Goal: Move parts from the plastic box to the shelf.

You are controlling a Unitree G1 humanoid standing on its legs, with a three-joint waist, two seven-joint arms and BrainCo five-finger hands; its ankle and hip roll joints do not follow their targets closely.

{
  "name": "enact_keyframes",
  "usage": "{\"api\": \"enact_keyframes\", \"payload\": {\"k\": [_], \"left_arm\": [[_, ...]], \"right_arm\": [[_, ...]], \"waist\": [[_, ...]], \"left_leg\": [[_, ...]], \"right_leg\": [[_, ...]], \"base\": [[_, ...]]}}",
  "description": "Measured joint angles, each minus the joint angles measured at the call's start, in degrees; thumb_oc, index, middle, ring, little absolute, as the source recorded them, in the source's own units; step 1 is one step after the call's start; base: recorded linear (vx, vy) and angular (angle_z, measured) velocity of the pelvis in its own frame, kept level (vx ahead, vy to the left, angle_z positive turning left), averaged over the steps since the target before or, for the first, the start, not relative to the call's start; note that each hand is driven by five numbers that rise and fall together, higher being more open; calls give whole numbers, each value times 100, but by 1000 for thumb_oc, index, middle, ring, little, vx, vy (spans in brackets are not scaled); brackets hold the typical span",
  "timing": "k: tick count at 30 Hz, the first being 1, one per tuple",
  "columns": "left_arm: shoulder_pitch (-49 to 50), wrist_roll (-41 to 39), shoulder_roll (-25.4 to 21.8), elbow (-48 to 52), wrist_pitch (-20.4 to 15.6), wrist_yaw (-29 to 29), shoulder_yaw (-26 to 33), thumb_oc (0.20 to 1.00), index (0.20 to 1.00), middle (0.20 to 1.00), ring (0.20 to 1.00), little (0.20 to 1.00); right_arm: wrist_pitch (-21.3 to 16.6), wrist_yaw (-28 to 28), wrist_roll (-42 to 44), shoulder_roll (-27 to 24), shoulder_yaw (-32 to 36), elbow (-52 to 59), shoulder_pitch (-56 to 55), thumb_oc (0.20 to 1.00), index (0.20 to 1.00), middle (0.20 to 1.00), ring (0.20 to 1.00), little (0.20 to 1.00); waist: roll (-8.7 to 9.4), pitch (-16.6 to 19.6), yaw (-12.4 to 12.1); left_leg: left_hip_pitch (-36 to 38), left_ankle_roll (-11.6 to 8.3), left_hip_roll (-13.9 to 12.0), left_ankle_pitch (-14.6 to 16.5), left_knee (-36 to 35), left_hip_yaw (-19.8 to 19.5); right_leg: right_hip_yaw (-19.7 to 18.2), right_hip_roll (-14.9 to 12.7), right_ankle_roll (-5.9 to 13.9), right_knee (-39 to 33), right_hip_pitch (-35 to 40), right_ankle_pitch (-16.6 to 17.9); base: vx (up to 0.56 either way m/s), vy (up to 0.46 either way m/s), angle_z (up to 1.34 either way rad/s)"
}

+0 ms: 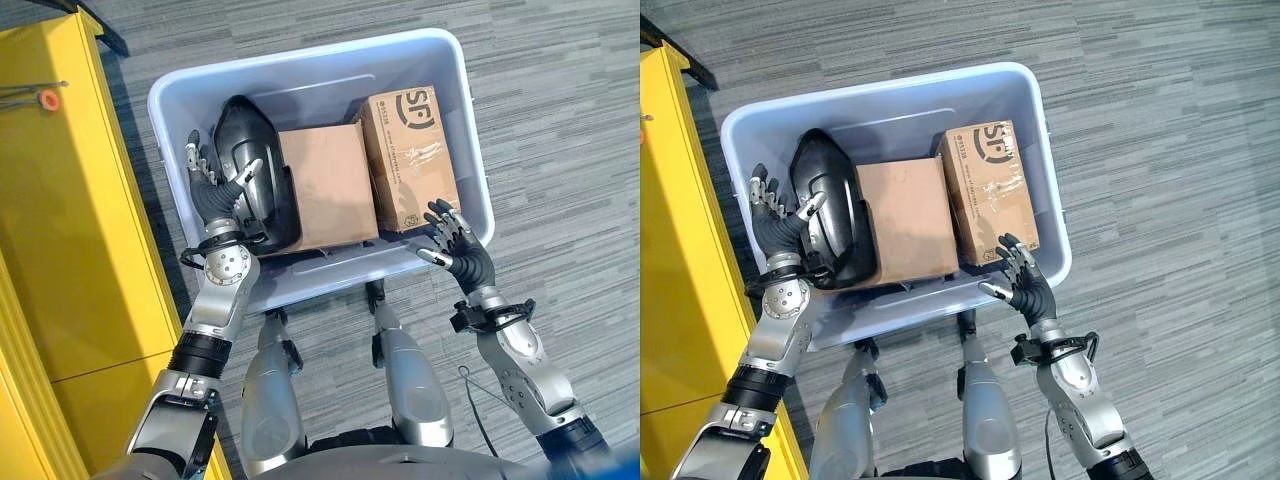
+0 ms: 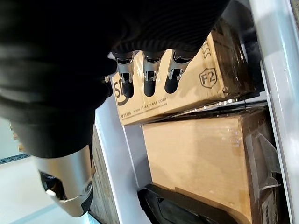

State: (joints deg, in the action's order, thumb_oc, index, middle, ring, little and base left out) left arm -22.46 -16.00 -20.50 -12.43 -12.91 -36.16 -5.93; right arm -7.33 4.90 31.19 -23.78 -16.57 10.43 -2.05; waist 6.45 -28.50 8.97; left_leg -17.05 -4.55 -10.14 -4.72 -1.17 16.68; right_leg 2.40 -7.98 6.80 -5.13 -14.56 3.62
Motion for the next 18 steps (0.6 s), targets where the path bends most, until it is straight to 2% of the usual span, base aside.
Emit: {"api": "enact_keyframes", "payload": {"k": [13, 18], "left_arm": [[-49, 437, -26, -260, 37, -574, 13, 1000, 1000, 1000, 1000, 1000], [89, 537, -14, -259, 37, -827, 42, 1000, 1000, 1000, 1000, 1000]], "right_arm": [[-119, 68, -1, -10, -87, 0, -8, 1000, 1000, 1000, 1000, 1000], [-194, 176, -2, -191, -200, 0, -6, 1000, 1000, 1000, 1000, 1000]], "waist": [[49, -26, 52], [52, -28, 21]], "left_leg": [[-126, -1, -2, -1, 3, 2], [-149, 0, -3, -2, 4, -1]], "right_leg": [[-4, 0, -11, 0, -130, 18], [1, 0, -11, 0, -148, 18]], "base": [[0, 0, 0], [0, 0, 0]]}}
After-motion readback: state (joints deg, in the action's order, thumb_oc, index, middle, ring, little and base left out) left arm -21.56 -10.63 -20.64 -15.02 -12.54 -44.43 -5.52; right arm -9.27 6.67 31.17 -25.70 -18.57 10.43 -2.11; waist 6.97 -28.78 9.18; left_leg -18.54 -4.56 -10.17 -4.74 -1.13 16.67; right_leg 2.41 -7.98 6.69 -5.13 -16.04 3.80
